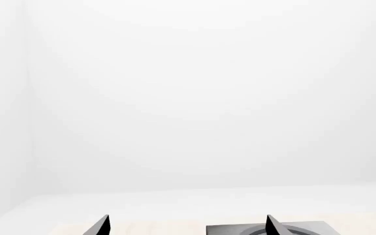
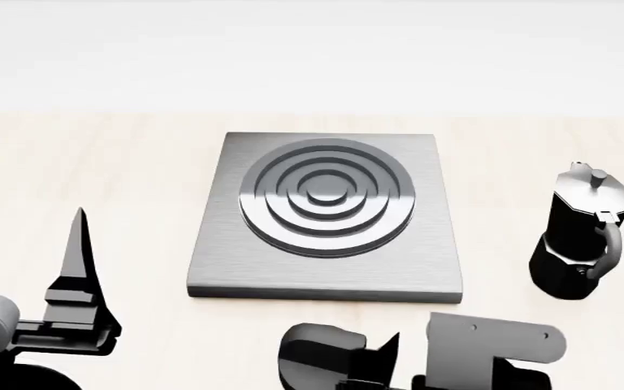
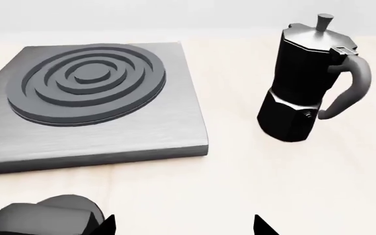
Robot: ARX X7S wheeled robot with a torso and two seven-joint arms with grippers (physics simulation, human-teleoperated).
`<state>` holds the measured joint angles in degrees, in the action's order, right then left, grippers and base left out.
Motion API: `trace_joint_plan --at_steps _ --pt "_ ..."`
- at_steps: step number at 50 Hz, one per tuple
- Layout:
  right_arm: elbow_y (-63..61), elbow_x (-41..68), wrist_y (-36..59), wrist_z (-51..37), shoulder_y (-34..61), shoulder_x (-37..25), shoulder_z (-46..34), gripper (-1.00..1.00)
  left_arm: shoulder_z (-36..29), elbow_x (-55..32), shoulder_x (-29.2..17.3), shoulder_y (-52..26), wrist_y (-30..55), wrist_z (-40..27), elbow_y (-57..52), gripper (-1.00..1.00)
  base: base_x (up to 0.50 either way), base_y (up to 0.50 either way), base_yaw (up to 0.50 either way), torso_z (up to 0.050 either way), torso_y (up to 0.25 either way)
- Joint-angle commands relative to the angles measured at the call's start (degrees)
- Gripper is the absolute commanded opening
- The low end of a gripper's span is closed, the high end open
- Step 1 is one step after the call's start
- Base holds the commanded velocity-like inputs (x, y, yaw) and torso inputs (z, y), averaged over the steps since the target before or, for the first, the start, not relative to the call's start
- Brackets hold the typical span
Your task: Turn on the stove.
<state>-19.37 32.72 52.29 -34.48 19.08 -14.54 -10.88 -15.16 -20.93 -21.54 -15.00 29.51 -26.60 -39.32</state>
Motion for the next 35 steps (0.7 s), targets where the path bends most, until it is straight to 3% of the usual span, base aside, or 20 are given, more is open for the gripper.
trace_joint_plan --at_steps 1,35 --pt "-4.2 1.05 1.42 -1.08 -0.13 -0.66 -0.02 1.0 -0.04 -0.16 -0.16 0.01 -0.21 -0.12 0.1 1.0 0.0 0.0 0.0 0.0 0.0" --pt "-13.66 1.94 6.0 -5.3 1.46 -2.22 -1.93 1.0 -0.42 -0.44 -0.43 -0.17 -0.74 -0.54 0.54 1.0 0.0 0.0 0.0 0.0 0.0"
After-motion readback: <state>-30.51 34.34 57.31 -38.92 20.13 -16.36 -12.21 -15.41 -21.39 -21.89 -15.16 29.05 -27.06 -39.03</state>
